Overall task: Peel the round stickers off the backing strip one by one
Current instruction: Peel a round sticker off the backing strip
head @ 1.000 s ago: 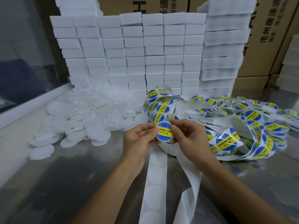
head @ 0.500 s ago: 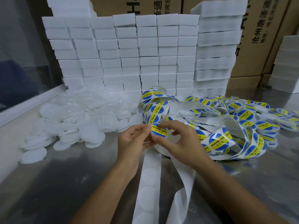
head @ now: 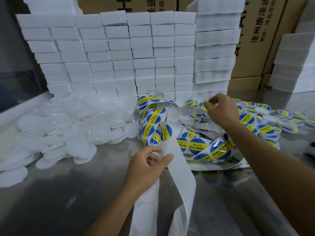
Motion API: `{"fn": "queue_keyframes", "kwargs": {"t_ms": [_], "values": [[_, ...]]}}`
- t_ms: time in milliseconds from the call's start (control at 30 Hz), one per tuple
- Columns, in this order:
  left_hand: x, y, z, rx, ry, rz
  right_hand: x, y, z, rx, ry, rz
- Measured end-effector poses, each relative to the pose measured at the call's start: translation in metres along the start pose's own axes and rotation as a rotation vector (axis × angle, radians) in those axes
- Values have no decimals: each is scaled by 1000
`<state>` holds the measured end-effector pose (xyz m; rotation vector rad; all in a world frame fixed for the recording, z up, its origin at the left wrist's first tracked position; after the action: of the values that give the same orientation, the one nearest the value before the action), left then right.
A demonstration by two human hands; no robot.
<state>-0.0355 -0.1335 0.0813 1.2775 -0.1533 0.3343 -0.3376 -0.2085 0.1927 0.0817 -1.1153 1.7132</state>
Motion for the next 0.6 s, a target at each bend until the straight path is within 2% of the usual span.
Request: {"fn": "queue_keyframes", "kwargs": {"t_ms": [267, 333, 500, 600], "values": [[-9, -8, 1, 39, -61, -7, -36, 35, 22, -129, -153, -211], [-10, -9, 3, 33, -63, -1, -33, 23, 18, -130, -156, -174], [-10, -7, 2, 31, -72, 31, -4, -44, -22, 75, 43, 13], [-10, -5, 1, 30, -89, 35, -7, -70, -59, 100, -19, 139]]}}
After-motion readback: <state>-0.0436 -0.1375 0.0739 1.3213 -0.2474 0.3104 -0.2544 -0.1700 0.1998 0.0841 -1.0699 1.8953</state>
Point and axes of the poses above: each hand's wrist, its own z-axis towards the middle knuckle, its own x-axis out of the back of the hand, y = z × x, the point moved 10 cm from there along z, towards the middle knuckle, and after that the axes turned 5 degrees about y, right-handed, at the moved point
